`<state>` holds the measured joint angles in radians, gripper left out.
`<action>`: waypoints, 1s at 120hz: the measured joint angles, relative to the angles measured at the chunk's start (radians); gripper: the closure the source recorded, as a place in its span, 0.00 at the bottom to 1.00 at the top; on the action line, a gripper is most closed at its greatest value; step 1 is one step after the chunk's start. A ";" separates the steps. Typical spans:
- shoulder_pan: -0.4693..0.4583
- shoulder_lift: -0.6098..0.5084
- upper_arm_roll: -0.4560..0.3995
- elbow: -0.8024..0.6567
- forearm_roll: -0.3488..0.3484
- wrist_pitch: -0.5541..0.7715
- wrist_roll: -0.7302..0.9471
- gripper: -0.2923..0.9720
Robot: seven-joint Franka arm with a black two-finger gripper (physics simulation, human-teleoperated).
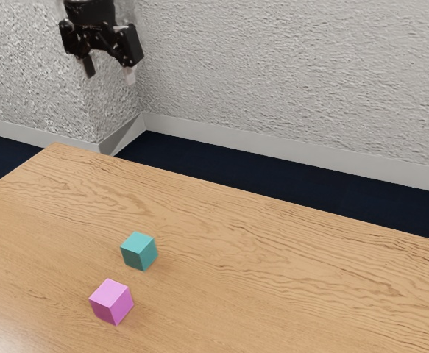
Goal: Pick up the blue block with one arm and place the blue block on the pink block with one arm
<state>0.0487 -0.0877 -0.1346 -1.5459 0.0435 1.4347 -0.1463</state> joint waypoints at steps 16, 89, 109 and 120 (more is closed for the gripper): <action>0.126 0.059 0.030 -0.208 -0.007 0.162 0.001 0.23; 0.133 0.442 0.038 -0.399 0.054 0.854 0.079 0.23; 0.142 0.445 0.037 -0.432 0.050 0.933 0.155 0.23; 0.143 0.447 0.036 -0.446 0.035 0.957 0.192 0.23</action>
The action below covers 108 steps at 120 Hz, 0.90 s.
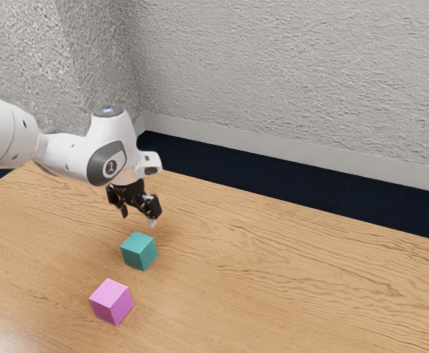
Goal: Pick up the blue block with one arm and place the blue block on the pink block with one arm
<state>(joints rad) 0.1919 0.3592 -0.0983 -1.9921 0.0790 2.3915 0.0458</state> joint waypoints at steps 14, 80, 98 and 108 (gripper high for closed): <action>0.000 -0.001 -0.001 -0.019 -0.010 0.020 0.039 0.23; -0.002 -0.184 -0.044 -0.250 -0.089 0.091 0.148 0.23; -0.001 -0.180 -0.045 -0.253 -0.123 0.098 0.153 0.23; -0.001 -0.179 -0.045 -0.250 -0.121 0.086 0.148 0.23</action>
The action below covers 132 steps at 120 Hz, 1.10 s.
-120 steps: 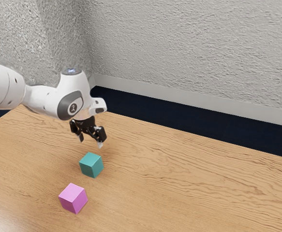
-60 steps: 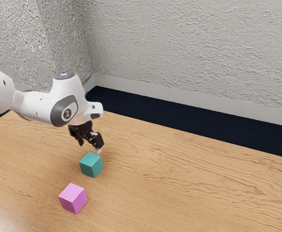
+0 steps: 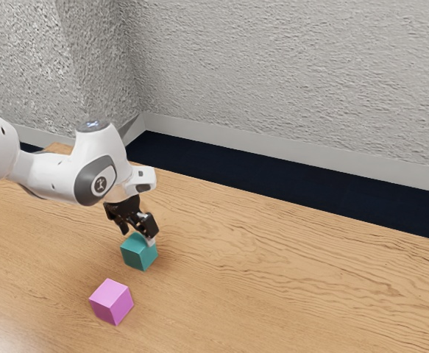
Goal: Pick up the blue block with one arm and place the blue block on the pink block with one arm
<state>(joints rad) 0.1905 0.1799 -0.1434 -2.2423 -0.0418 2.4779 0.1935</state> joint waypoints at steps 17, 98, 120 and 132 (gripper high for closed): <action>0.000 0.003 0.000 0.010 0.015 -0.034 -0.010 0.23; 0.001 0.096 0.001 0.051 0.031 -0.048 -0.029 0.24; 0.001 0.094 0.001 0.051 0.031 -0.047 -0.031 0.34; 0.001 0.091 0.004 0.051 0.030 -0.048 -0.032 0.37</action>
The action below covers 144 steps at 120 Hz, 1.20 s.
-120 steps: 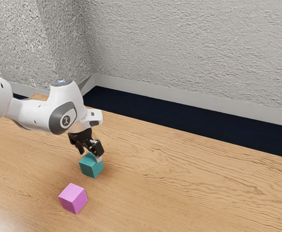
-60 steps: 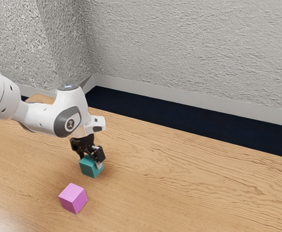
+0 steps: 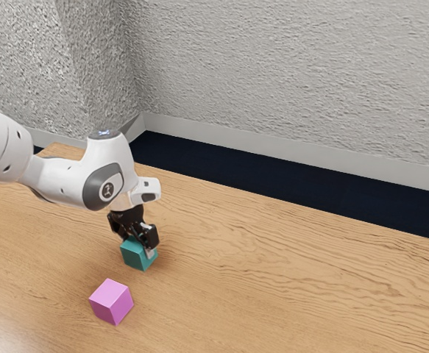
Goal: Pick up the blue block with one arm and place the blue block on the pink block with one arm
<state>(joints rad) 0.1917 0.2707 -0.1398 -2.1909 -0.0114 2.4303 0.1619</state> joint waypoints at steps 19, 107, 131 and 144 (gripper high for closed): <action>0.000 -0.005 0.003 -0.002 0.000 -0.002 -0.001 0.39; -0.001 -0.065 0.008 -0.005 0.009 -0.047 -0.020 0.51; -0.003 -0.205 0.000 -0.071 0.017 -0.089 -0.032 0.52; 0.002 -0.287 -0.018 -0.161 0.023 -0.102 -0.042 0.53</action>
<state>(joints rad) 0.1940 -0.0161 -0.1582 -2.3524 0.0112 2.3285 0.1203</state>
